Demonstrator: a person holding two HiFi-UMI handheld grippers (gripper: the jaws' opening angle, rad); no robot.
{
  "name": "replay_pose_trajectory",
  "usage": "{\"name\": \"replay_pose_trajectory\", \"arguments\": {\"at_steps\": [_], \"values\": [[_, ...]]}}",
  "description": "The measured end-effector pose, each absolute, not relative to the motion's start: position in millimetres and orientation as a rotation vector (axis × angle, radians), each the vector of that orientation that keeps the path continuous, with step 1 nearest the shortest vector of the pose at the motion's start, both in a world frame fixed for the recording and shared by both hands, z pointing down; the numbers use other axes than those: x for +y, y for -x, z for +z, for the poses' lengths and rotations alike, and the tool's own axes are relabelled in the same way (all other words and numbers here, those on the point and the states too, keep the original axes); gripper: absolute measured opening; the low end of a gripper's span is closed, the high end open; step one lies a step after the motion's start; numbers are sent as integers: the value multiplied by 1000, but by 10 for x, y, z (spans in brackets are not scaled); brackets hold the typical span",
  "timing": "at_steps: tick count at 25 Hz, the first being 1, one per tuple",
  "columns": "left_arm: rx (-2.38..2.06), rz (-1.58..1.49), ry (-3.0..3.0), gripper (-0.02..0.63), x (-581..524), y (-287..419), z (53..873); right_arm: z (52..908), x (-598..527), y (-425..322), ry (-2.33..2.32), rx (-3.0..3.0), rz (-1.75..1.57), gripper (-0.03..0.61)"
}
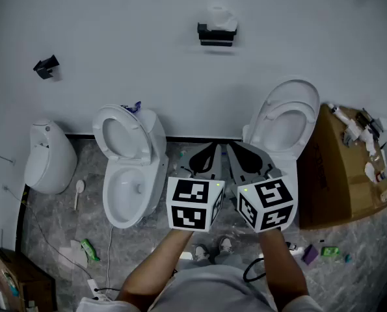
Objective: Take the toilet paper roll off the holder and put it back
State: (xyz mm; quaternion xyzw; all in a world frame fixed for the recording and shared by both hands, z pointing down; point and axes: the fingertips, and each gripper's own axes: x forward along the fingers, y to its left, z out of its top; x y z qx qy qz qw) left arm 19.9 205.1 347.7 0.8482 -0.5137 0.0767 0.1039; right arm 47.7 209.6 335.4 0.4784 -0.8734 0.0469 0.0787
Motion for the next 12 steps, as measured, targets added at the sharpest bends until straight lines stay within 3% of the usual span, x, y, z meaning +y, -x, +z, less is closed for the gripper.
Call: {"name": "replay_pose_trajectory", "arguments": {"at_steps": [12], "values": [[-1465,224,-2513,3,1924,-75,3527,3359,2014,-380,-1492,-2587,147,2]]}}
